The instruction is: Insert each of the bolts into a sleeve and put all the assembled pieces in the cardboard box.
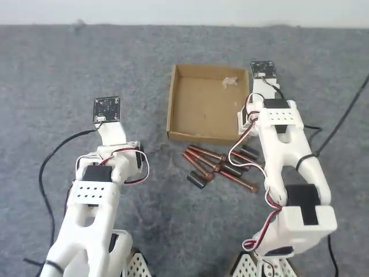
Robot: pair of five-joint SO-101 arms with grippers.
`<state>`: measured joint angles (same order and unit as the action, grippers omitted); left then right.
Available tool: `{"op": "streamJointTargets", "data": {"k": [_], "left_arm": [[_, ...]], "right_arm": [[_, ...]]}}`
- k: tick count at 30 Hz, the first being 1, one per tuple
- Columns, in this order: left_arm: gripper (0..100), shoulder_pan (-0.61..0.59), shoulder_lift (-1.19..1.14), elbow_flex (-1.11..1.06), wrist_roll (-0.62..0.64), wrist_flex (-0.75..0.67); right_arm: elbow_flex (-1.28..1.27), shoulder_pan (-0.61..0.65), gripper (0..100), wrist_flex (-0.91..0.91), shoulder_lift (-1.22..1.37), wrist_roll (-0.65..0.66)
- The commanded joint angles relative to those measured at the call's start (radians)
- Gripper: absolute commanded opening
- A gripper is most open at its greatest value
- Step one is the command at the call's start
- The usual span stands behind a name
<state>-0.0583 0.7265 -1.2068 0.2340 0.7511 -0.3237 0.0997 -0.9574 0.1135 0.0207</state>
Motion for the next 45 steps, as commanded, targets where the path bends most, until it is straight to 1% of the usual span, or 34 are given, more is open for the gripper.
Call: {"op": "streamJointTargets", "data": {"k": [1, 3, 4, 5, 9, 11, 13, 16, 18, 23, 28, 30, 32, 35, 39, 45], "left_arm": [[11, -0.003, -0.003, -0.001, -0.011, -0.021], [11, -0.002, -0.003, -0.004, -0.011, -0.025], [11, -0.002, -0.003, -0.004, -0.011, -0.025], [11, -0.002, -0.003, -0.004, -0.011, -0.025], [11, -0.002, -0.003, -0.004, -0.011, -0.026], [11, -0.002, -0.003, -0.004, -0.011, -0.026], [11, -0.002, -0.003, -0.004, -0.011, -0.026], [11, 0.002, -0.003, -0.004, -0.011, -0.026], [11, 0.003, -0.003, -0.004, -0.012, -0.026], [11, 0.005, -0.003, -0.002, -0.012, -0.026], [11, 0.005, 0.0, -0.004, -0.012, -0.026], [11, 0.005, 0.002, -0.004, -0.012, -0.026], [11, 0.005, 0.002, -0.005, -0.012, -0.026], [11, 0.005, 0.002, -0.005, -0.012, -0.026], [11, 0.005, 0.002, -0.005, -0.012, -0.026], [11, 0.003, 0.002, -0.005, -0.012, -0.026]], "right_arm": [[0.014, -0.007, 13.9, -0.018, -0.093, 0.031], [0.011, -0.007, 20.8, -0.019, -0.108, 0.051], [0.011, -0.007, 21.1, -0.021, -0.114, 0.061], [0.009, -0.008, 19.5, -0.03, -0.122, 0.069], [0.017, -0.028, 6.8, -0.07, -0.157, 0.08], [0.012, -0.039, 2.0, -0.097, -0.186, 0.081], [0.011, -0.041, 0.8, -0.153, -0.211, 0.092], [-0.029, -0.03, 2.1, -0.205, -0.231, 0.198], [-0.086, -0.03, 2.0, -0.171, -0.237, 0.247], [-0.227, -0.03, 2.1, -0.004, -0.229, 0.313], [-0.259, -0.01, 2.7, 0.035, -0.228, 0.364], [-0.261, -0.005, 6.8, 0.036, -0.228, 0.385], [-0.267, -0.002, 13.9, 0.041, -0.226, 0.397], [-0.321, 0.004, 20.9, 0.102, -0.226, 0.419], [-0.405, 0.03, 19.0, 0.179, -0.228, 0.549], [-0.422, 0.045, 14.7, 0.203, -0.228, 0.568]]}}
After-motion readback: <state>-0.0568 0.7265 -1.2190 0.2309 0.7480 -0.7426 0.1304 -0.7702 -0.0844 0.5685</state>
